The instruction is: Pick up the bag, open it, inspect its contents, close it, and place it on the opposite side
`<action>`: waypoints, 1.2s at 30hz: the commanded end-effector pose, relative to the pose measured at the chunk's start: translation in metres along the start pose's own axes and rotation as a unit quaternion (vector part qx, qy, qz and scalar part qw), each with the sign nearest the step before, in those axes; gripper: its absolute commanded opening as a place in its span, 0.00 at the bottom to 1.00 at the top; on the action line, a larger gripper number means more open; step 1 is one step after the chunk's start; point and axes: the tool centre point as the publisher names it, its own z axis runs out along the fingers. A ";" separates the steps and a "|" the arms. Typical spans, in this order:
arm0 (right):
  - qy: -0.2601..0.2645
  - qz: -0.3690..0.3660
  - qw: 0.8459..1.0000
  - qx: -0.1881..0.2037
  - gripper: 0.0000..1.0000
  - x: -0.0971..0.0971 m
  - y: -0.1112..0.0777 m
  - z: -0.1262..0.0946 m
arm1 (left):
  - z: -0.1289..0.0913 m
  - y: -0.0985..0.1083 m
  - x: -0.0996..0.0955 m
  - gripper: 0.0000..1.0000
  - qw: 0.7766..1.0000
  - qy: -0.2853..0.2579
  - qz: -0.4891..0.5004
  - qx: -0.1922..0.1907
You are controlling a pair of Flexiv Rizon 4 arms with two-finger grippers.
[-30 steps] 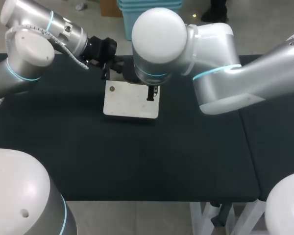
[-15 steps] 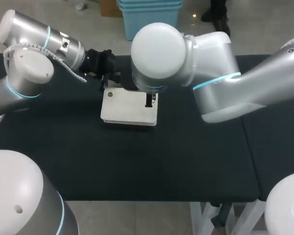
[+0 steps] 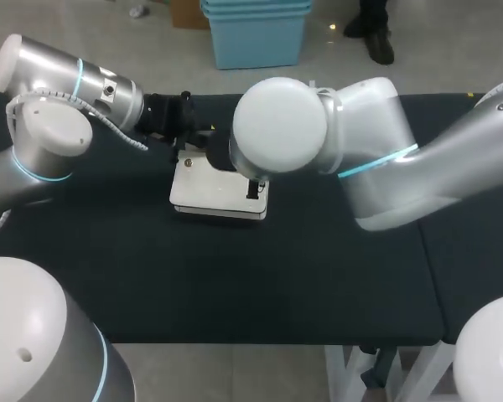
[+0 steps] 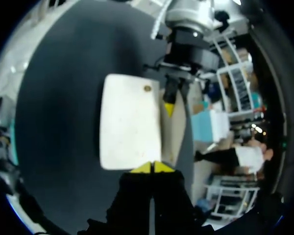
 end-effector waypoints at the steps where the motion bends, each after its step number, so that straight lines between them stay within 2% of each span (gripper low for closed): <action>1: -0.002 0.000 1.000 -0.006 0.00 0.001 -0.004 0.000 | 0.000 0.000 0.001 0.00 1.000 -0.002 0.001 0.001; 10: -0.002 0.000 1.000 -0.006 0.00 0.001 -0.004 0.000 | 0.000 0.000 0.001 0.00 1.000 -0.002 0.001 0.001; 16: 0.003 0.005 1.000 -0.006 0.00 0.014 -0.004 0.000 | -0.023 -0.032 -0.007 0.00 1.000 -0.015 0.020 -0.010; 22: -0.007 -0.002 1.000 -0.013 0.00 0.029 0.001 -0.007 | -0.030 -0.045 -0.006 0.00 0.999 -0.025 0.031 -0.022; 28: -0.003 -0.013 1.000 -0.022 0.00 0.046 0.008 -0.010 | -0.022 -0.042 0.003 0.00 0.999 -0.026 0.020 -0.028; 36: 0.001 -0.025 0.999 -0.028 0.00 0.066 0.018 0.002 | -0.005 -0.016 0.017 0.00 0.998 -0.046 0.023 -0.033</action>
